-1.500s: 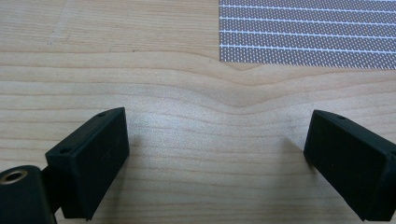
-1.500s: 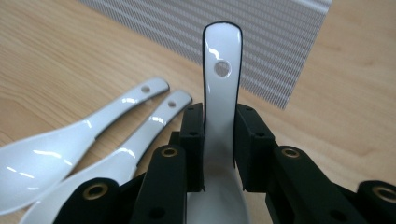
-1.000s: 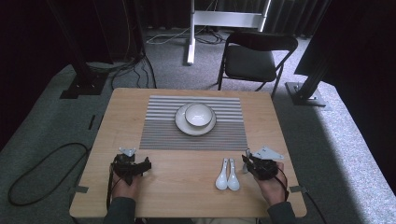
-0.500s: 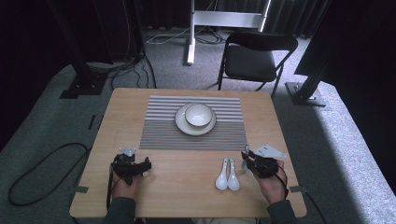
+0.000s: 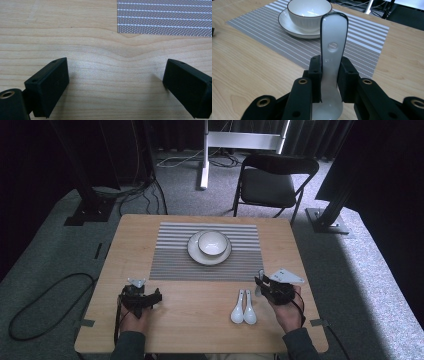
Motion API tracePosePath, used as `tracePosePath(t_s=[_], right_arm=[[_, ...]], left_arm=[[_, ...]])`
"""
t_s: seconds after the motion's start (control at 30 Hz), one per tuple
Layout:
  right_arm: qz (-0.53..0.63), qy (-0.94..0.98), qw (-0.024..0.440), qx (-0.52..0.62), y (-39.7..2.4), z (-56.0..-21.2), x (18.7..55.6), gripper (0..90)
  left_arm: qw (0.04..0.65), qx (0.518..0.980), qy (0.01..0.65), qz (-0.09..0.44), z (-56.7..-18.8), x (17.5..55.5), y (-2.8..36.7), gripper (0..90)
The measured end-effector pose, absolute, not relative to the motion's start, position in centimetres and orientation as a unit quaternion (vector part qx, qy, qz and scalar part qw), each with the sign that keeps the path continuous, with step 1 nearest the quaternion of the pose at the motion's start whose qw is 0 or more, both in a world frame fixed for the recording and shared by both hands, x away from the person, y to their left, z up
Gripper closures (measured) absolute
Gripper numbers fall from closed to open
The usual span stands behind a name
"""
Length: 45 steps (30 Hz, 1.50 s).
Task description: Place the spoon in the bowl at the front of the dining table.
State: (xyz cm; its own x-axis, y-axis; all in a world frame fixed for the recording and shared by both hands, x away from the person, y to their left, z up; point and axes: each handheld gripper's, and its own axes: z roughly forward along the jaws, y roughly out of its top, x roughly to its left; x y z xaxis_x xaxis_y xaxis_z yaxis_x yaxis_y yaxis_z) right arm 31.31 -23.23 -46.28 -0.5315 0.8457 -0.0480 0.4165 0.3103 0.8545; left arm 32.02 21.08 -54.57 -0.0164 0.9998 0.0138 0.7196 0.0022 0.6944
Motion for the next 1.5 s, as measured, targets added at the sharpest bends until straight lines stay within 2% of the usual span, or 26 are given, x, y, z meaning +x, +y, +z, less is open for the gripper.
tracePosePath(t_s=[0.83, 1.5], right_arm=[[0.439, 0.765, 0.256, 0.395, -20.1, -44.2, 35.4, 75.0], [0.435, 0.769, 0.266, 0.386, -19.2, -42.6, 37.5, 75.0]], left_arm=[[0.259, 0.653, 0.658, 0.271, -54.6, 32.0, 21.1, 7.0], [0.259, 0.653, 0.658, 0.272, -54.6, 32.0, 21.1, 7.0]])
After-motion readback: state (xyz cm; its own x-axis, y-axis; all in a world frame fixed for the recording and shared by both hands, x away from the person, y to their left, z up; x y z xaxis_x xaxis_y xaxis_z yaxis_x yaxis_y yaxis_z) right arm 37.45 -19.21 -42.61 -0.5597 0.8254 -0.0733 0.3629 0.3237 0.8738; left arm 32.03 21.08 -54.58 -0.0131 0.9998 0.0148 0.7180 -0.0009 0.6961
